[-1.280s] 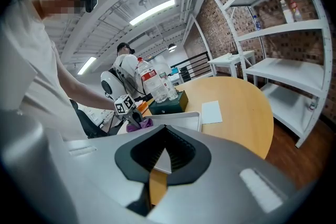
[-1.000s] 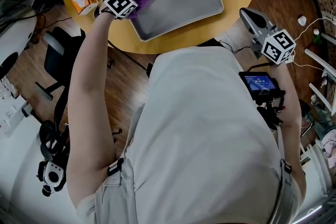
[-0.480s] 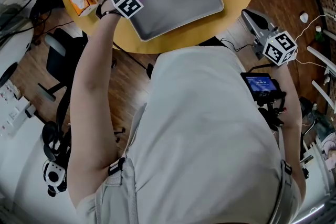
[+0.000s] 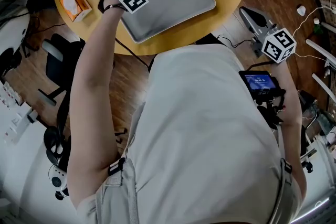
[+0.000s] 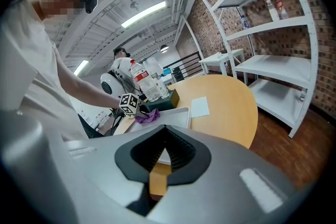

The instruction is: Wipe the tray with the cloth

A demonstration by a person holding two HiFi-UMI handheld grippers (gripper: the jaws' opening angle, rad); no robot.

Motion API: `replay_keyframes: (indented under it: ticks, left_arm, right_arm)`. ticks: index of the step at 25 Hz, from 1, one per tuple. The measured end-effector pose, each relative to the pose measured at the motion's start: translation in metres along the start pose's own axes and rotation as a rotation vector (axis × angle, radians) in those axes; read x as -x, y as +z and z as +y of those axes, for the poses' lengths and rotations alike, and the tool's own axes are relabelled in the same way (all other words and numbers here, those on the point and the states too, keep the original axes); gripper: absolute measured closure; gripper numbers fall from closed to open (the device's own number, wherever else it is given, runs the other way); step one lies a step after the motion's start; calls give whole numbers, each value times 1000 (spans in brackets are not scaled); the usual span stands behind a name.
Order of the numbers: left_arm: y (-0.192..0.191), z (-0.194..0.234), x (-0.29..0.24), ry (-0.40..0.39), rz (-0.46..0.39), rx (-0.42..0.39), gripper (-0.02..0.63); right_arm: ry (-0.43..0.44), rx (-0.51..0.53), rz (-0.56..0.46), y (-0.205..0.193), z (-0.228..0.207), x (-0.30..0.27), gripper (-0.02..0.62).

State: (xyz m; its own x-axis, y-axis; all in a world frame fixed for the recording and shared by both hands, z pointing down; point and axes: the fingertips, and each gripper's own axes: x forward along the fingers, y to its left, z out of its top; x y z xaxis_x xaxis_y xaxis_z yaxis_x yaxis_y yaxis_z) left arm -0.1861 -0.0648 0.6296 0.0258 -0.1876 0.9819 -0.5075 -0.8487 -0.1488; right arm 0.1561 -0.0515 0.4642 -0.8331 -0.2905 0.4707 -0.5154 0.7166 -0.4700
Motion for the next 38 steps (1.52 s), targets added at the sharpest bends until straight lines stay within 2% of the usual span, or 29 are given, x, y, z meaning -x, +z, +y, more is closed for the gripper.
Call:
replay_keyframes:
  ticks: [5, 10, 13, 18, 23, 28, 32, 38]
  left_arm:
    - [-1, -5, 2, 12, 2, 28, 549]
    - [5, -28, 4, 20, 0, -7, 551]
    - [13, -48, 5, 20, -4, -32, 551]
    - [20, -88, 9, 9, -26, 2, 551]
    - [26, -137, 14, 15, -28, -32, 552]
    - [27, -177, 19, -8, -22, -21, 551]
    - [26, -191, 20, -15, -15, -1, 551]
    - [37, -190, 18, -23, -18, -21, 551]
  right_arm:
    - [14, 5, -1, -1, 2, -1, 592]
    - [36, 22, -4, 4, 8, -6, 592]
    - [46, 32, -7, 6, 10, -7, 592]
    - [62, 42, -14, 6, 13, -7, 592]
    - [82, 50, -21, 7, 17, -9, 592]
    - [96, 56, -32, 8, 21, -12, 592]
    - [98, 51, -37, 7, 19, -10, 592]
    - [94, 40, -35, 3, 16, -10, 592]
